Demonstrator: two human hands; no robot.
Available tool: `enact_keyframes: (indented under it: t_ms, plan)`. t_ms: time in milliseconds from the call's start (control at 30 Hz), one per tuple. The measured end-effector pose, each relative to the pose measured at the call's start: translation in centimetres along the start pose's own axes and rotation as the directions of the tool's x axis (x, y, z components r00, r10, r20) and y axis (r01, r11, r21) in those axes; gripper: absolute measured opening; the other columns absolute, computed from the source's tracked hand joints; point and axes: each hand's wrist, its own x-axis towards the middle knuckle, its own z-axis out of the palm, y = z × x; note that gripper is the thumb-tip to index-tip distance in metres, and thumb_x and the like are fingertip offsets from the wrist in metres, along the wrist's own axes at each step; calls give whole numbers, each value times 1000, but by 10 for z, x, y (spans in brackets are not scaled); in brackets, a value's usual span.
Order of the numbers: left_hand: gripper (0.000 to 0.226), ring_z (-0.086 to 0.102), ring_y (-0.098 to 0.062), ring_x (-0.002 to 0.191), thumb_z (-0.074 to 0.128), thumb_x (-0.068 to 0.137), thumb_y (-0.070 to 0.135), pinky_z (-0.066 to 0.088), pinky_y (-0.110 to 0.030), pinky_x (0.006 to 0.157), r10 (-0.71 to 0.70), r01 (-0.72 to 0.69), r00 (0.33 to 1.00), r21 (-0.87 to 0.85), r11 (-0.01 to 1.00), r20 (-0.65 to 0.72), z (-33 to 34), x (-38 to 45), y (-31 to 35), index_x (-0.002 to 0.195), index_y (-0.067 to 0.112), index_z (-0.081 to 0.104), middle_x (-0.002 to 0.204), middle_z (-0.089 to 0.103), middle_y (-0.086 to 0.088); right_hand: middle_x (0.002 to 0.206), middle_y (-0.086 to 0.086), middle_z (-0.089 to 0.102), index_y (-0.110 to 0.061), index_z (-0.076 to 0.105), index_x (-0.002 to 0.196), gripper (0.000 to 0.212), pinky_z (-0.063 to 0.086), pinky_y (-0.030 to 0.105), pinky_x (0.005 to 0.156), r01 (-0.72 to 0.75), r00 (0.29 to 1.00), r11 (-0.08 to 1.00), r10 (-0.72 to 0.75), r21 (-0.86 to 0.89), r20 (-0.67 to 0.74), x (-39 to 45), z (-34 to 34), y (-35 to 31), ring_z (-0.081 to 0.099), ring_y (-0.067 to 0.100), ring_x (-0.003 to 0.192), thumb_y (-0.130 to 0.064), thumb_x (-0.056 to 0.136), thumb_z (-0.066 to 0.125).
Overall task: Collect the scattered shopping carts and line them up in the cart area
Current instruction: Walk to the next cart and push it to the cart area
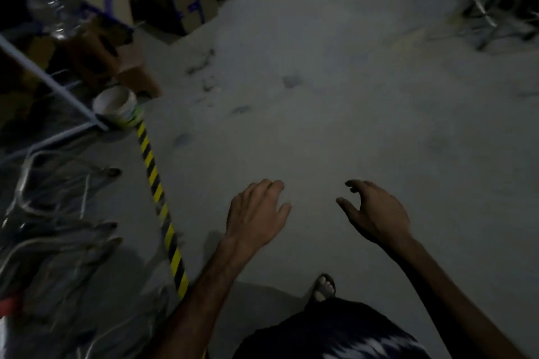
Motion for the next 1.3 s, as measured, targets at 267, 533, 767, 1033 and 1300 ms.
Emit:
enact_keyframes:
  t_ms: [267,533,767,1033,1300]
  plan:
    - [40,66,-27,106,63,99,48,56,-40,84,390,-388,916,-40,921,97,54,123,140,128,20,66,119,71,-2,140,3,65,-22,54,147,55,51,40,98,-303,939,949,313,88,-145,3,-56,145,63,26,123,-54,103,56]
    - [43,62,-25,113,61,100,46,52,-41,89,606,-592,789,-135,795,103,87,214,234,134,20,65,129,68,-2,148,8,58,-20,49,152,58,50,45,103,-517,789,812,575,269,-218,-1,-78,235,58,30,131,-49,102,59]
    - [47,58,-24,121,56,99,48,50,-41,94,644,-617,760,-207,759,93,122,319,273,138,20,62,136,64,-2,153,6,53,-20,40,157,64,49,46,105,-546,728,759,640,356,-247,72,-101,292,54,29,135,-47,103,59]
    - [49,56,-28,126,68,98,42,51,-45,97,649,-624,757,-211,753,77,125,487,328,141,18,61,140,62,-6,158,3,47,-24,33,161,69,46,47,110,-545,724,756,642,362,-251,203,-178,358,50,27,140,-52,102,58]
    - [58,51,-28,134,67,98,44,49,-47,102,727,-702,678,-197,685,111,142,619,424,148,16,54,148,56,-8,160,5,45,-21,36,160,67,42,46,114,-573,614,687,721,447,-320,277,-231,432,45,26,144,-49,103,58]
